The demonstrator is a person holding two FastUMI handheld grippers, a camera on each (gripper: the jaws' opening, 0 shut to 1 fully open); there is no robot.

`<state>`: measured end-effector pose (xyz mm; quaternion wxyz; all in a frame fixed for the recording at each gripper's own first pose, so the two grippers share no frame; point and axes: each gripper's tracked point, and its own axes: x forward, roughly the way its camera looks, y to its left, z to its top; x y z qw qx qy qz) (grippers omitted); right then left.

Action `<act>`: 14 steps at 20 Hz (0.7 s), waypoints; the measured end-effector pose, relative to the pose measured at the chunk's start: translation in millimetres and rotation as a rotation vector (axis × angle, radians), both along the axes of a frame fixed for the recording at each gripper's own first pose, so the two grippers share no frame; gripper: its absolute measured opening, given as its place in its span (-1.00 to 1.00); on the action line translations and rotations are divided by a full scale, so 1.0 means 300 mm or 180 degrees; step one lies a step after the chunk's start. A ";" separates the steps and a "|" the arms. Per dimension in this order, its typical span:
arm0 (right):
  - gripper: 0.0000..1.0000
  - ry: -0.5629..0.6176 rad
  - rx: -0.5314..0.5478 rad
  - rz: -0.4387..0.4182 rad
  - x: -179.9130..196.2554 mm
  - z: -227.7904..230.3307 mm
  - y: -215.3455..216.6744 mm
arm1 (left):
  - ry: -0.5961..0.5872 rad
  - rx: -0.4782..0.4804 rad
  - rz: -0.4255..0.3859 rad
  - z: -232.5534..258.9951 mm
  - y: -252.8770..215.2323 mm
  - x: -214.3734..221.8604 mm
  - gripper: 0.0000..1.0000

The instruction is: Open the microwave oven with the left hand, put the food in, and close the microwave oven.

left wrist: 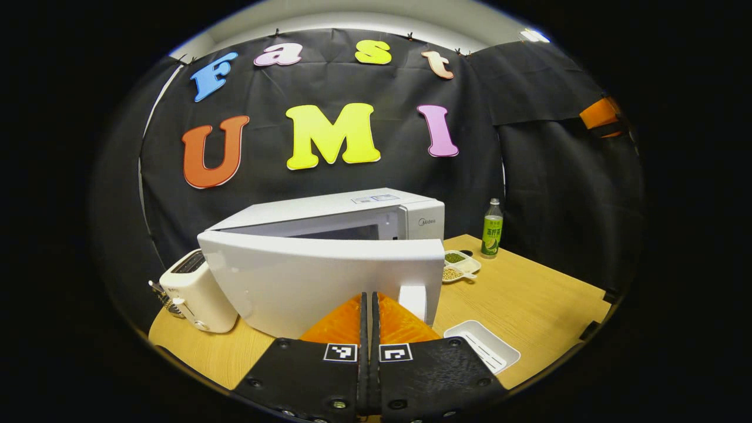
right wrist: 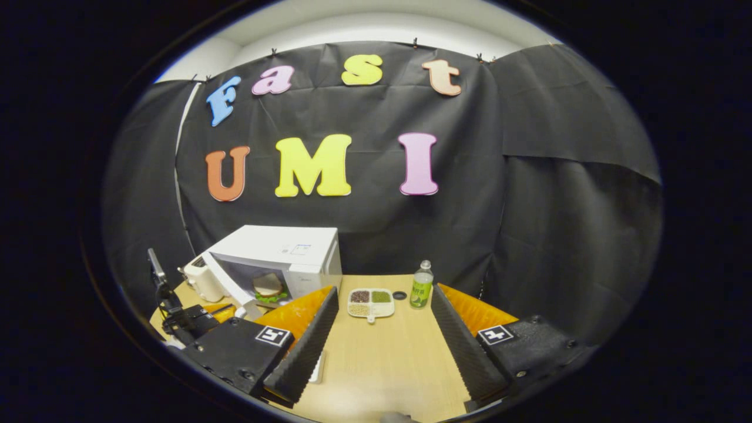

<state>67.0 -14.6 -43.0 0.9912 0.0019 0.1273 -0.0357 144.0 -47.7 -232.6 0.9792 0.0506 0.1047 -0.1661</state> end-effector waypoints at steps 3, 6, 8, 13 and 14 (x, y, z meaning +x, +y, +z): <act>1.00 0.0040 -0.0005 -0.0004 0.020 -0.014 -0.016 | 0.0015 -0.0038 0.0010 -0.003 -0.038 0.054 -1.00; 1.00 0.0071 -0.0020 -0.0018 0.039 -0.029 -0.041 | -0.0001 -0.0043 0.0038 -0.003 -0.068 0.111 -1.00; 0.83 0.0104 -0.0016 -0.0028 0.055 -0.038 -0.057 | 0.0003 -0.0064 0.0061 -0.001 -0.090 0.151 -1.00; 0.83 0.0126 0.0011 -0.0018 0.091 -0.057 -0.081 | 0.0019 -0.0044 0.0120 -0.020 -0.129 0.230 -1.00; 0.83 0.0139 0.0010 -0.0017 0.095 -0.061 -0.085 | 0.0023 -0.0054 0.0132 -0.021 -0.134 0.246 -1.00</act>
